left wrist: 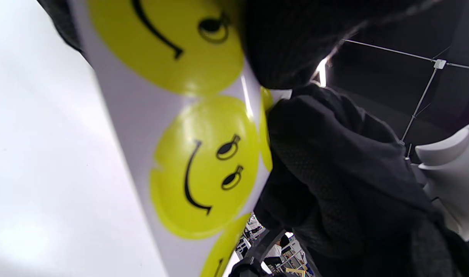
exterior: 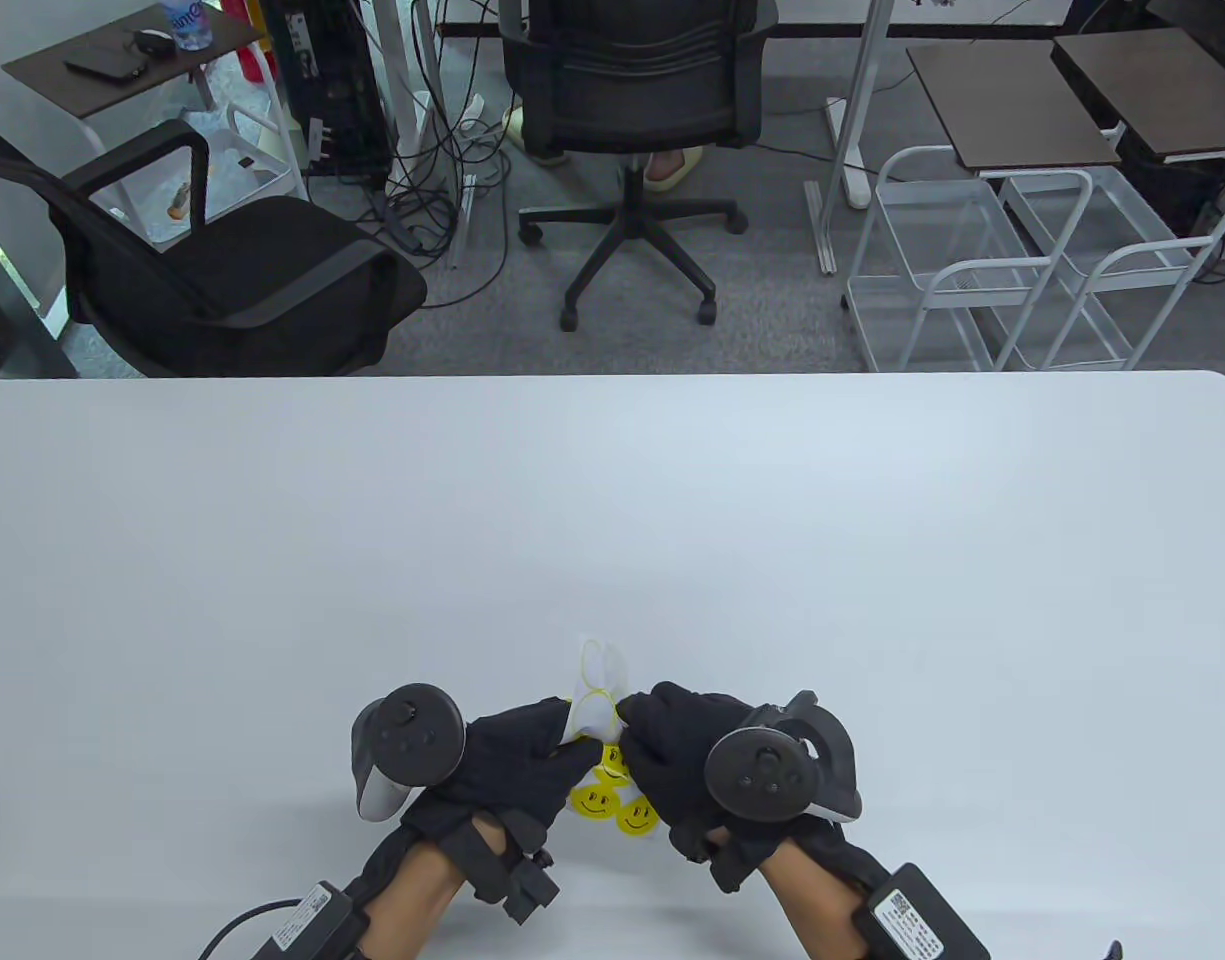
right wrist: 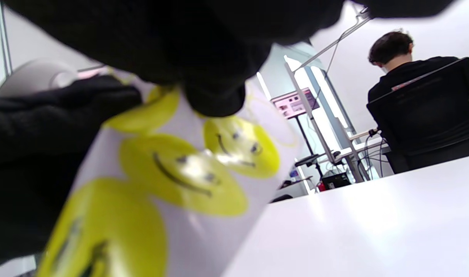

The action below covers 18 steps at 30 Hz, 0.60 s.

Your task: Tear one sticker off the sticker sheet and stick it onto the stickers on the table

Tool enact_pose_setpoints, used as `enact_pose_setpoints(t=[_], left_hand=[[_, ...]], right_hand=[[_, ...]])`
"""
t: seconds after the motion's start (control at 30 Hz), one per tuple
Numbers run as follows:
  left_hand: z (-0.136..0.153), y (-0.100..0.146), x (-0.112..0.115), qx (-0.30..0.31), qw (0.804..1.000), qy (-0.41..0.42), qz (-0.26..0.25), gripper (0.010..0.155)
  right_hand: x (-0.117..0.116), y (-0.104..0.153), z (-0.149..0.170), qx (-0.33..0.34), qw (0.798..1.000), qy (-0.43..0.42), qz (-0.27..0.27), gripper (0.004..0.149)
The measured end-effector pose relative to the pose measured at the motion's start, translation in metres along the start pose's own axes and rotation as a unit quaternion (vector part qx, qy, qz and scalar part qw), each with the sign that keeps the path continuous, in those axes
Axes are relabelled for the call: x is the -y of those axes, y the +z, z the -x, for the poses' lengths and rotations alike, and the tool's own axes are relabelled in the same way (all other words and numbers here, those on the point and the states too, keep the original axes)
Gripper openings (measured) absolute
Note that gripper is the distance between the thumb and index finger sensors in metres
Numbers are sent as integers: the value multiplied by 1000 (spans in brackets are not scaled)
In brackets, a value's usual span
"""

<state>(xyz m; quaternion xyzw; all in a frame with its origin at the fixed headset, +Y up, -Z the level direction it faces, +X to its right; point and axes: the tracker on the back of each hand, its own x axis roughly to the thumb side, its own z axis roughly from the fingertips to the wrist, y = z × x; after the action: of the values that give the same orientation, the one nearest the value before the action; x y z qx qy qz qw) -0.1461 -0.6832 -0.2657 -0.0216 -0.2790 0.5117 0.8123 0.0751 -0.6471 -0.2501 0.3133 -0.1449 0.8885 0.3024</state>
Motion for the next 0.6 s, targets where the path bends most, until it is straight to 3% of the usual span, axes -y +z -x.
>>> enact_pose_setpoints(t=[0.2,0.37,0.6], left_hand=[[8,2,-4,-17,999,-29,-26,43],[16,2,-8,-39,999,19,-33,47],[23,4,-23,-51,996,17,-66,47]], right_hand=[[9,2,9,-39,998,17,47,41],[23,6,17,-69,993,11,98,40],[42,17,42,-131,975,-65,165,40]])
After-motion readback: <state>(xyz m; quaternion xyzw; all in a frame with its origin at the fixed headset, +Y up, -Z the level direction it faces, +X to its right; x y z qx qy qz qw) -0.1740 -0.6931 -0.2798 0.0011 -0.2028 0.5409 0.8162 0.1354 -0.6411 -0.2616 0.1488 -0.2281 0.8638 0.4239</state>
